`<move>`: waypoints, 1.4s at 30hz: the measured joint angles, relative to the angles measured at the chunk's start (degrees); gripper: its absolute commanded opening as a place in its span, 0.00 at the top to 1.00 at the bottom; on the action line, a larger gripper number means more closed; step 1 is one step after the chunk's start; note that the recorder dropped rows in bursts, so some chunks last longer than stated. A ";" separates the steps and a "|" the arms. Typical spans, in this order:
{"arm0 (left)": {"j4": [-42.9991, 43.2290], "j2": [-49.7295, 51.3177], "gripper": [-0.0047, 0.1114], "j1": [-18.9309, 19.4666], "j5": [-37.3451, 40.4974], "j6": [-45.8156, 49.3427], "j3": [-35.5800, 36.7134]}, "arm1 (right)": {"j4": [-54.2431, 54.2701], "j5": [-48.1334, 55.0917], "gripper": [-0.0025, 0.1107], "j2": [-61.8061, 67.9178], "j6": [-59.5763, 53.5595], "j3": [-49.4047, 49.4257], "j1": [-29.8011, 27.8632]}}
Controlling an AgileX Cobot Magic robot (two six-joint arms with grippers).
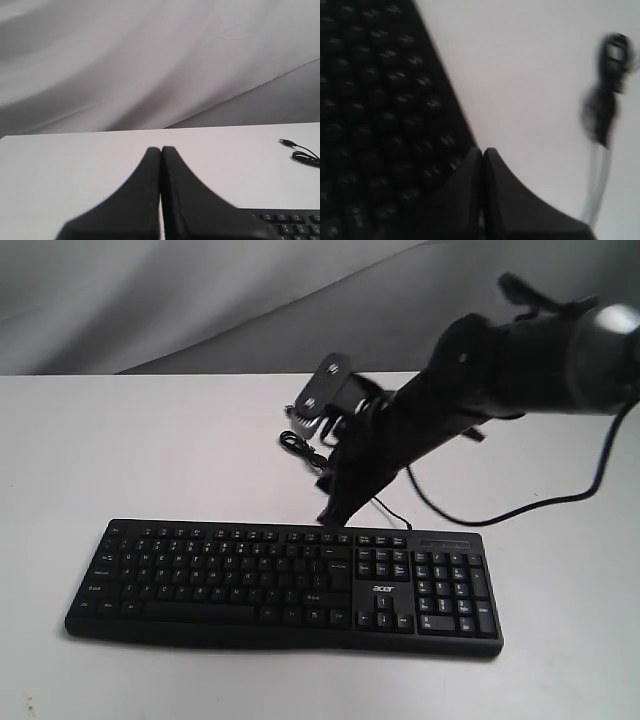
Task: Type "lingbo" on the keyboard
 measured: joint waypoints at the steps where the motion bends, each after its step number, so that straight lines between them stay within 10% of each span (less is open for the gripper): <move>1: 0.00 0.00 0.96 0.00 0.00 0.00 0.00 | 4.27 0.60 0.98 1.01 -4.40 -0.33 0.79; 11: 0.00 0.00 0.96 0.00 0.00 0.00 0.00 | 18.80 2.86 0.98 5.12 -20.48 -1.29 4.39; 42: 0.00 0.00 0.96 0.00 0.00 0.00 0.00 | 11.61 3.06 0.98 8.35 -16.96 -1.29 7.80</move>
